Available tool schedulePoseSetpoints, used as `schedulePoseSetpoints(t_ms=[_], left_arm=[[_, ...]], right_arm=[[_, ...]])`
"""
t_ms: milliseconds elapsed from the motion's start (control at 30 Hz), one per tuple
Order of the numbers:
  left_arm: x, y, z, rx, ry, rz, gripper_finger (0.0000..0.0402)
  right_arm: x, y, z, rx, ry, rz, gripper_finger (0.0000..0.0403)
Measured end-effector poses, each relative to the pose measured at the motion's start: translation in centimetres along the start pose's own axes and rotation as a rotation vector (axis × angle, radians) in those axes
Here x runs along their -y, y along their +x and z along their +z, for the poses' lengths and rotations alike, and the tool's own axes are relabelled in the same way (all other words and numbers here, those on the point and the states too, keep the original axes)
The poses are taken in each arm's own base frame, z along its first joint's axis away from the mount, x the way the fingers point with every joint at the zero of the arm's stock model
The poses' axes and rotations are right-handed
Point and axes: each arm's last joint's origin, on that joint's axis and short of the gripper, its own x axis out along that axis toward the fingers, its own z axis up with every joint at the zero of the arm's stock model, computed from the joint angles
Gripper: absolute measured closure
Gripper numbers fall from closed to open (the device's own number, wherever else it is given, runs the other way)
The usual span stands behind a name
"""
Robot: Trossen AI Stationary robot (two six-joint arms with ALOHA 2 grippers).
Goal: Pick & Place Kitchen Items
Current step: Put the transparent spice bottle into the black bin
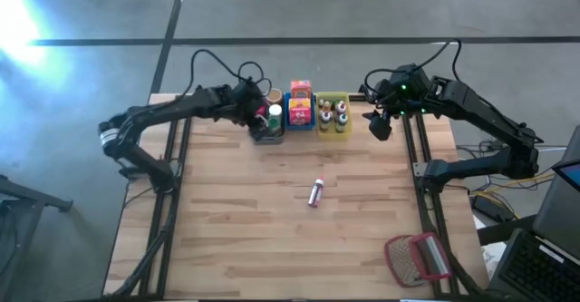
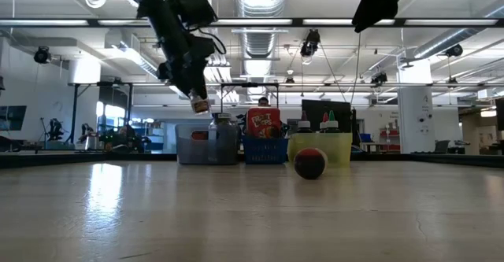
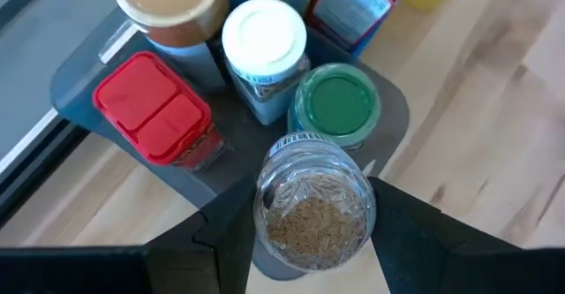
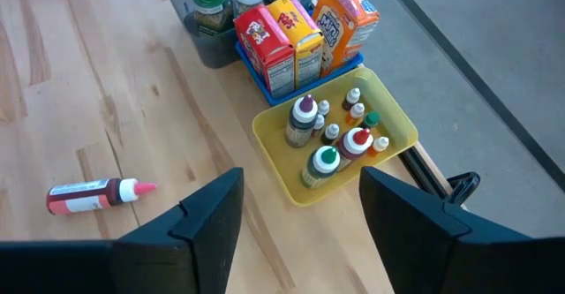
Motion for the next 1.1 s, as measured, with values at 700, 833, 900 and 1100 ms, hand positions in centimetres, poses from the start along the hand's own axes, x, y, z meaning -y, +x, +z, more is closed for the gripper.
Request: schedulePoseSetpoints(t_ms=[700,833,900,1100], left_arm=[[-1.5,5.9,0.7,-0.212,-0.040,0.063,0.0207],[-1.5,6.6,0.6,-0.225,-0.040,0.064,0.0207],[-1.5,7.1,0.5,-0.237,-0.040,0.066,0.0207],[-1.5,8.1,0.5,-0.241,-0.042,0.067,0.0207]], right_arm=[[0.0,0.0,0.0,0.000,0.000,0.000,0.0114],[0.0,0.0,0.0,0.000,0.000,0.000,0.0099],[0.0,0.0,0.0,0.000,0.000,0.000,0.0092],[0.0,0.0,0.0,0.000,0.000,0.000,0.0069]])
